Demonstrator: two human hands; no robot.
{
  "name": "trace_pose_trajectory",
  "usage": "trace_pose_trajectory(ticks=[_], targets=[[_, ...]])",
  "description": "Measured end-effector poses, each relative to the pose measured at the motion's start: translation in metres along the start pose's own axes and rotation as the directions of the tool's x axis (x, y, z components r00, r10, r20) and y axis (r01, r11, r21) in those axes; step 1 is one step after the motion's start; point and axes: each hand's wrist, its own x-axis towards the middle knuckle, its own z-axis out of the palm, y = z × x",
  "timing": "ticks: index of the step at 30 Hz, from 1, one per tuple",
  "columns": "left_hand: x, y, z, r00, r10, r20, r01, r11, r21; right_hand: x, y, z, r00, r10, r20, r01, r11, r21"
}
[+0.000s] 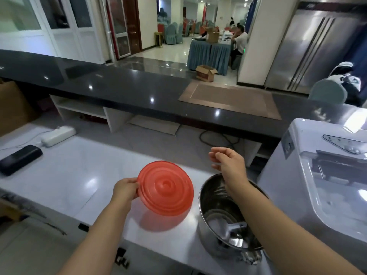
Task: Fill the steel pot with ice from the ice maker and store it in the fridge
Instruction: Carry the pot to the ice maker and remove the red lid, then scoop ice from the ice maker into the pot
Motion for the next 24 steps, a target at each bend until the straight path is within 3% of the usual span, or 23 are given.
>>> trace_pose_trajectory(ticks=[8,12,15,19,24], targets=[[0.019,-0.005,-0.002,0.985,-0.163,0.05,0.164,0.986,-0.015,-0.016,-0.003,0.005,0.997,-0.014,-0.076,0.011,0.999,-0.04],[0.031,-0.002,-0.002,0.985,-0.166,0.045,0.165,0.986,0.036,-0.018,-0.006,0.005,0.993,-0.011,-0.117,0.008,1.0,-0.027],[0.026,0.009,0.001,0.995,-0.081,0.061,0.075,0.994,0.085,-0.021,-0.007,0.002,0.989,-0.014,-0.147,0.011,1.0,-0.018],[0.008,0.037,0.023,0.965,0.098,0.245,-0.108,0.994,0.028,-0.025,-0.007,-0.006,0.985,-0.01,-0.173,0.006,1.0,-0.025],[-0.027,0.072,0.068,0.842,0.281,0.46,-0.324,0.946,0.017,-0.035,-0.011,-0.027,0.978,-0.045,-0.205,0.033,0.997,-0.064]])
